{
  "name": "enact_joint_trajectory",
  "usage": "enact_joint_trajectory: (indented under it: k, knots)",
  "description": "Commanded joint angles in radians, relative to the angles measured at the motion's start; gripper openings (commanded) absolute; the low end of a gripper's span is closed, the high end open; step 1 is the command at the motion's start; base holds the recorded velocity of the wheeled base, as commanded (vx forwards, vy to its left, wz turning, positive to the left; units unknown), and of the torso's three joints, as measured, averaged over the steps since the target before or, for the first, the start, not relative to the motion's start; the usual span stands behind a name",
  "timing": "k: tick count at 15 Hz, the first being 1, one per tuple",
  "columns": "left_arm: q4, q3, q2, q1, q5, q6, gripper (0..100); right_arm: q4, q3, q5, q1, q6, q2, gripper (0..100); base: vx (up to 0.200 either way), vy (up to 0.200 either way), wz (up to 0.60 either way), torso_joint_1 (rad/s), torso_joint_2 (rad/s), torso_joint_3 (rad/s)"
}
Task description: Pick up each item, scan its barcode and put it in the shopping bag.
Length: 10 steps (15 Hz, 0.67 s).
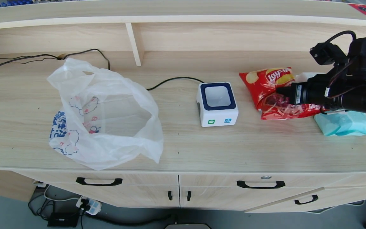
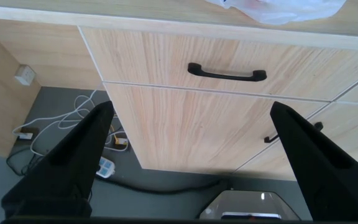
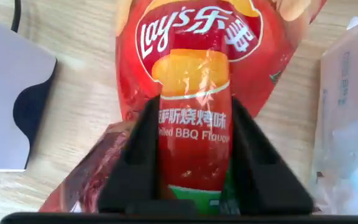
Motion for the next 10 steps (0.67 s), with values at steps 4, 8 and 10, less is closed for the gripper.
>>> enact_joint_trajectory:
  k: [4,8,10]
  knots:
    - [0.0,0.0,0.001,0.0,0.0,0.0,100,-0.02,0.041,-0.003,0.004,0.002,-0.045,0,0.0,0.0,0.0,0.0,0.0,0.0]
    - [0.0,0.0,0.001,0.0,0.0,0.0,100,-0.075,0.15,0.0,0.025,0.138,-0.269,0,0.0,0.0,0.0,0.0,0.0,0.0]
    - [0.0,0.0,0.001,0.0,0.0,0.0,100,-0.073,0.233,-0.001,0.088,0.172,-0.407,0,0.0,0.0,0.0,0.0,0.0,0.0]
